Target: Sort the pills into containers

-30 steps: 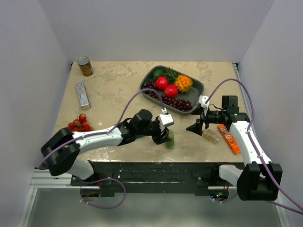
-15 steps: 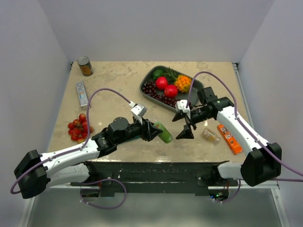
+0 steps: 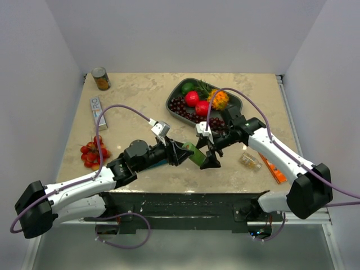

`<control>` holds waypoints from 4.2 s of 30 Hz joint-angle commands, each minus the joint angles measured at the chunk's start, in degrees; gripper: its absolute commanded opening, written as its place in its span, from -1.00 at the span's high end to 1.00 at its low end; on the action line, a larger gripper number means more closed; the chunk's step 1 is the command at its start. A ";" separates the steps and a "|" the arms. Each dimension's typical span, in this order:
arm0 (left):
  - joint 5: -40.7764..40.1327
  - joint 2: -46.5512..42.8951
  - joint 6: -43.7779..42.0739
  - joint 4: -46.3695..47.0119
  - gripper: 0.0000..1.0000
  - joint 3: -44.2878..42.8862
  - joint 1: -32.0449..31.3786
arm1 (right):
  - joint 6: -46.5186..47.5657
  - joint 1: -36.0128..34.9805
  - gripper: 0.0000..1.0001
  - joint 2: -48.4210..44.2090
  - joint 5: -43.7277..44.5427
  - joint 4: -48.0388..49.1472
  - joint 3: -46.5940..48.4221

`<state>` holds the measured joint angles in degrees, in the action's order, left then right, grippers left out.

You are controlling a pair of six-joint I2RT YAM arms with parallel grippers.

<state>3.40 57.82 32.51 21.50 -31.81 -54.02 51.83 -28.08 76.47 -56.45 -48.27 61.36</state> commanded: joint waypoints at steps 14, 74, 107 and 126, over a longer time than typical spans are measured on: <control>-4.62 -1.57 4.31 11.29 1.00 1.05 0.14 | -19.04 -1.02 0.28 2.37 -10.44 11.88 -0.81; 31.67 -2.89 -45.43 -18.33 -0.83 -8.97 3.75 | 3.63 -1.46 1.00 -2.90 0.46 -0.42 -4.85; 31.67 -0.52 -47.63 -19.83 -0.85 -11.16 3.75 | 4.24 -1.54 1.00 -3.17 0.02 -0.86 -5.11; 35.10 8.35 -47.98 -16.84 -0.75 -14.77 3.75 | 4.33 -1.46 1.00 -3.96 -0.07 -0.86 -5.20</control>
<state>36.56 64.73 -14.33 1.06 -44.25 -50.30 55.18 -29.26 74.81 -54.92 -48.95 55.90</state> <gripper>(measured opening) 0.888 0.539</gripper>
